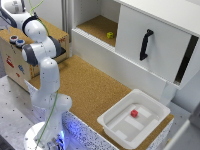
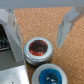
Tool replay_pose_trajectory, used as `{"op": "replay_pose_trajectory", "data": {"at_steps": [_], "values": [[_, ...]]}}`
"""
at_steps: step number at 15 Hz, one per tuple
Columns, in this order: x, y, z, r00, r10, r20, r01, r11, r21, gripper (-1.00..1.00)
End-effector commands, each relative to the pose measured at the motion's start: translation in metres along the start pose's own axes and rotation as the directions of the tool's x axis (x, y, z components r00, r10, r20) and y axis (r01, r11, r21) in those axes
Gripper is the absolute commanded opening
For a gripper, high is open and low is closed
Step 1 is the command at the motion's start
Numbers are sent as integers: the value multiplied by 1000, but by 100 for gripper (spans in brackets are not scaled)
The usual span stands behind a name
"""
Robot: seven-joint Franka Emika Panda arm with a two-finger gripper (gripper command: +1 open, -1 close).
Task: Turn on the red led light
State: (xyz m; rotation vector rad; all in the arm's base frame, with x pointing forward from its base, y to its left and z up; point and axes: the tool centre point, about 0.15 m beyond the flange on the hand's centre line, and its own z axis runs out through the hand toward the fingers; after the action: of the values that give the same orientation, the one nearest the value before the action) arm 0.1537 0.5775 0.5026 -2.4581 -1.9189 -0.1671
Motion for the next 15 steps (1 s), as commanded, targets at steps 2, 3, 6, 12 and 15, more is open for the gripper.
{"op": "replay_pose_trajectory", "data": {"at_steps": [2, 3, 6, 12, 15], "values": [[54, -1, -5, 978, 16, 207, -13, 1000, -20, -100], [54, -1, -5, 978, 17, 210, -14, 1000, -16, -100], [54, -2, 0, 977, 16, 212, -16, 1000, -1, -100], [58, 3, 22, 970, 9, 244, -13, 1000, 15, -100], [58, 6, 32, 967, 16, 255, -22, 1000, 21, -100]]}}
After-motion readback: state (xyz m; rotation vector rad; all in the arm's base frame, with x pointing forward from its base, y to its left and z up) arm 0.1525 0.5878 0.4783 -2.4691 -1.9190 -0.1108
